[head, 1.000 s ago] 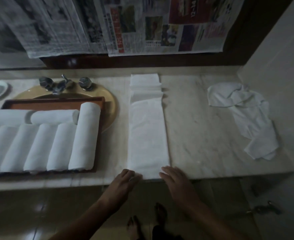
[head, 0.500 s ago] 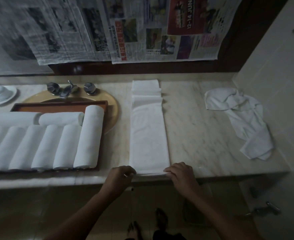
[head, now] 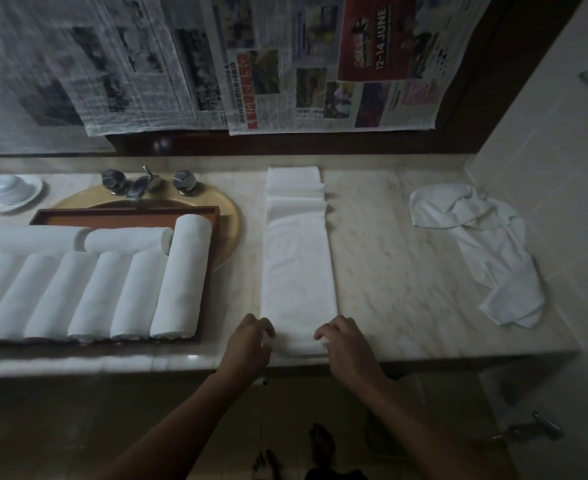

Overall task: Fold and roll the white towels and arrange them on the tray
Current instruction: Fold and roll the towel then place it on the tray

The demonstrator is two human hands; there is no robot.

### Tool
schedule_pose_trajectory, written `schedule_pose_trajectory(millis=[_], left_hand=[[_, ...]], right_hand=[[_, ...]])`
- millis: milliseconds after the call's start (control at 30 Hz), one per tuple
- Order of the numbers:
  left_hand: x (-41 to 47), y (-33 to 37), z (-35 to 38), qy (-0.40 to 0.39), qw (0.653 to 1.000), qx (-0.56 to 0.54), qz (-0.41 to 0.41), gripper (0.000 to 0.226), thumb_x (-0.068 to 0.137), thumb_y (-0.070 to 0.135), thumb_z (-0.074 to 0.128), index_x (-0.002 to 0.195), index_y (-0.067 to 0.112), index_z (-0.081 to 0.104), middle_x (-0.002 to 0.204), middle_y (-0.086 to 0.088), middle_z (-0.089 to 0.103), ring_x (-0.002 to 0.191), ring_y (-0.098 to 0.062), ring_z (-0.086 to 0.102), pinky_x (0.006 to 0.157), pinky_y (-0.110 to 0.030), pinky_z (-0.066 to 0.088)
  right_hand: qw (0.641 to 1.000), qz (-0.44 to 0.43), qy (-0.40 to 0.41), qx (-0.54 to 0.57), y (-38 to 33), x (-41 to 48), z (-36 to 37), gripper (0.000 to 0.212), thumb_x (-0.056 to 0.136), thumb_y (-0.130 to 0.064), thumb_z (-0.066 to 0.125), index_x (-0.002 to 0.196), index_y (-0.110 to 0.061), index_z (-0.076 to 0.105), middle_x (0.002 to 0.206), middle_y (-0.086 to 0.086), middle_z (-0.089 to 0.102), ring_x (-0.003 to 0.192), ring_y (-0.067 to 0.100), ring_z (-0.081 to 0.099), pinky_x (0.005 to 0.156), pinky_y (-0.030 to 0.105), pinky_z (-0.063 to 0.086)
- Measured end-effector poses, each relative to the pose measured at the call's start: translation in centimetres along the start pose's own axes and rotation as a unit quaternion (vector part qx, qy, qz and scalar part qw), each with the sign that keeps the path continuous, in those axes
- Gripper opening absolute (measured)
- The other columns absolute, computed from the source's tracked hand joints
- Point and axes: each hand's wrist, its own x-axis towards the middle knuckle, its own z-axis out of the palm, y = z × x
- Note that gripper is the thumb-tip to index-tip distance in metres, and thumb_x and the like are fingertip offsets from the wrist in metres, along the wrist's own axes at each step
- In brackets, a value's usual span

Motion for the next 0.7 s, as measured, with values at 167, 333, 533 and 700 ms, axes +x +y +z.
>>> schedule_pose_trajectory(millis=[167,333,533,700], left_hand=[[-1.8,0.0,1.7,-0.034,0.967,0.162,0.193,0.043,0.052,-0.001,0.087,0.08,0.02,0.063,0.083,0.003,0.057,0.069,-0.014,0.051,0.053,-0.026,0.041],[-2.4,-0.4,1.7,-0.057,0.941,0.219,0.252,0.055,0.039,0.008,0.092,0.086,0.021,0.066,0.086,0.003,0.059,0.071,-0.014,0.055,0.054,-0.025,0.046],[-1.1,-1.6,0.9,-0.079,0.913,0.264,0.301,0.05,0.05,0.01,0.087,0.089,0.022,0.058,0.089,0.004,0.054,0.076,-0.014,0.048,0.058,-0.027,0.046],[-0.7,-1.7,0.6,-0.096,0.902,0.288,0.306,0.058,0.045,0.015,0.09,0.09,0.02,0.054,0.091,0.001,0.054,0.079,-0.018,0.05,0.063,-0.033,0.046]], right_hand=[[0.996,-0.081,0.003,-0.045,-0.8,-0.9,1.0,0.046,0.071,0.016,0.063,0.101,-0.018,0.072,0.098,-0.002,0.06,0.094,0.021,0.056,0.064,0.03,0.046],[0.991,-0.11,-0.012,-0.07,-0.4,-1.3,1.1,0.042,0.073,0.001,0.062,0.11,-0.019,0.068,0.102,-0.002,0.06,0.091,0.02,0.054,0.069,0.03,0.047],[0.982,-0.143,-0.053,-0.112,-0.4,-0.6,0.7,0.055,0.056,-0.002,0.076,0.106,-0.022,0.065,0.099,-0.004,0.061,0.086,0.02,0.056,0.064,0.03,0.046],[0.98,-0.143,-0.06,-0.128,-0.2,-0.4,0.6,0.055,0.057,-0.002,0.077,0.107,-0.021,0.065,0.1,-0.002,0.061,0.086,0.021,0.057,0.064,0.03,0.046]])
